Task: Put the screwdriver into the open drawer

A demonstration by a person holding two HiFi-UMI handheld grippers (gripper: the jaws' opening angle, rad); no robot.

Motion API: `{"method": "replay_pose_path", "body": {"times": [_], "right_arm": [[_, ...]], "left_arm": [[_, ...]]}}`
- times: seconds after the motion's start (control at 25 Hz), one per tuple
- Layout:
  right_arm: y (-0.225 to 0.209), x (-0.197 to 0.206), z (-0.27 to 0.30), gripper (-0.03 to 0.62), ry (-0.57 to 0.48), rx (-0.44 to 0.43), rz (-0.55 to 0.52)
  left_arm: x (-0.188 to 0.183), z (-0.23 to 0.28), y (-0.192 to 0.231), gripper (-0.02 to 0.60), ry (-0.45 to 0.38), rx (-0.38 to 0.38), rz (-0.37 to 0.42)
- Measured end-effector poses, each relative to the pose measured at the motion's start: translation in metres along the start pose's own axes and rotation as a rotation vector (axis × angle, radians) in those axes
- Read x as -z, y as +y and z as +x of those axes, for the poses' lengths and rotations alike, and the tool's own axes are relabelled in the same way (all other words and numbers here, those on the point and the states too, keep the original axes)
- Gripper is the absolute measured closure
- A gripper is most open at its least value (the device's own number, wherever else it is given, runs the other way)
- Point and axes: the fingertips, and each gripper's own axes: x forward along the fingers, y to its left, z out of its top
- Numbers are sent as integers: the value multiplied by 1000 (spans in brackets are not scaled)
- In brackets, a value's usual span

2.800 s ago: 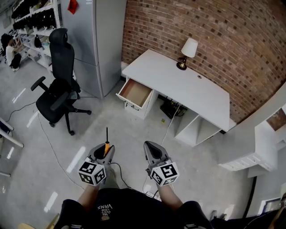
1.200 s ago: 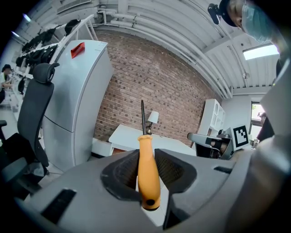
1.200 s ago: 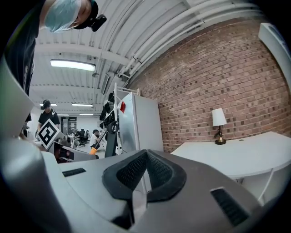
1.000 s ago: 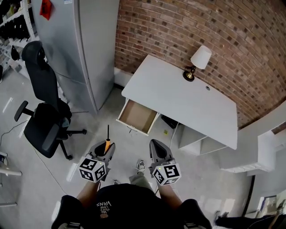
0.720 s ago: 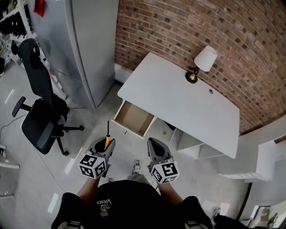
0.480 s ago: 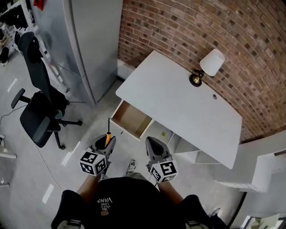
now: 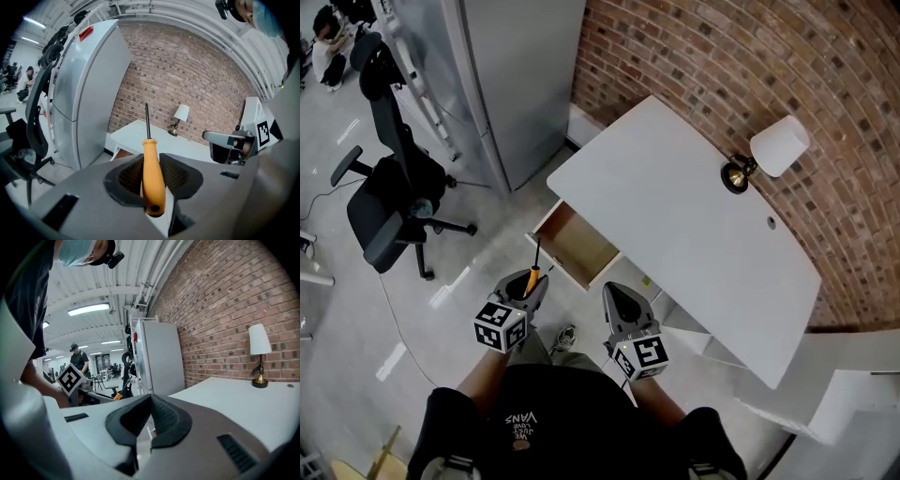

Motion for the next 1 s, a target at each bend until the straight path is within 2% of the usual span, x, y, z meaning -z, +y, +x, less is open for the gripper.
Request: {"method": "replay_pose_path", "body": {"times": [0.2, 0.4, 0.68, 1.0], "right_arm": [[-10, 13, 11, 599, 25, -20, 18], [-19, 24, 17, 599, 43, 2, 30], [-42, 46, 38, 599, 80, 79, 45], [-60, 69, 76, 599, 128, 106, 63]], "left_arm": [[18, 30, 11, 480, 44, -7, -39], [40, 62, 28, 480, 89, 8, -91], [58, 111, 58, 480, 149, 25, -92], [90, 168, 90, 480, 240, 41, -106]]}}
